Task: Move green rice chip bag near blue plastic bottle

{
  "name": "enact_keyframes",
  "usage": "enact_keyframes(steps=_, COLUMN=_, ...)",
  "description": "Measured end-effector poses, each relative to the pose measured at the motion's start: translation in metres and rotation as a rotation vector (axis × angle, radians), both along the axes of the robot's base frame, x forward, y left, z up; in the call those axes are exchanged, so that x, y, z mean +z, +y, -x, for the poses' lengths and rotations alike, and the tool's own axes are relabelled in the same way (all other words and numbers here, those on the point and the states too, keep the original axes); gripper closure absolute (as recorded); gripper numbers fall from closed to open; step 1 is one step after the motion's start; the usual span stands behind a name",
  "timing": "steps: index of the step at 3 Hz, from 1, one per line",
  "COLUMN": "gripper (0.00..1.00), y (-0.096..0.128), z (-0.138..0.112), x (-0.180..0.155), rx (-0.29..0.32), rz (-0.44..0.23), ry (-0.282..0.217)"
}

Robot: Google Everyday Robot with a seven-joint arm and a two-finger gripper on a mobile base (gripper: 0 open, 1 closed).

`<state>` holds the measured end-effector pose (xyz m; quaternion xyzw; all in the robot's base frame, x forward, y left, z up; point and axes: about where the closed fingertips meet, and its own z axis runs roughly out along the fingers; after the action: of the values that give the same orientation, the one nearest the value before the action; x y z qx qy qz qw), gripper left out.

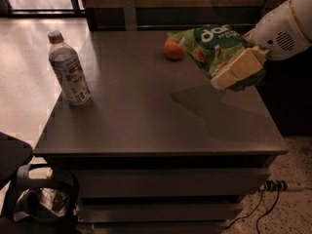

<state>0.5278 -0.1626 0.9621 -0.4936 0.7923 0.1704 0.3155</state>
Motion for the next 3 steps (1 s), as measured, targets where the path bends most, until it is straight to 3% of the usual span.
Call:
enact_keyframes(steps=1, gripper=1.0, y=0.028, z=0.019, x=-0.004, rx=0.139, rz=0.025, ry=-0.043)
enact_keyframes(steps=2, gripper=1.0, y=0.028, z=0.019, x=-0.004, rx=0.139, rz=0.026, ry=-0.043)
enact_keyframes(steps=3, gripper=1.0, y=0.055, z=0.008, x=-0.009, rx=0.207, rz=0.044, ry=-0.052)
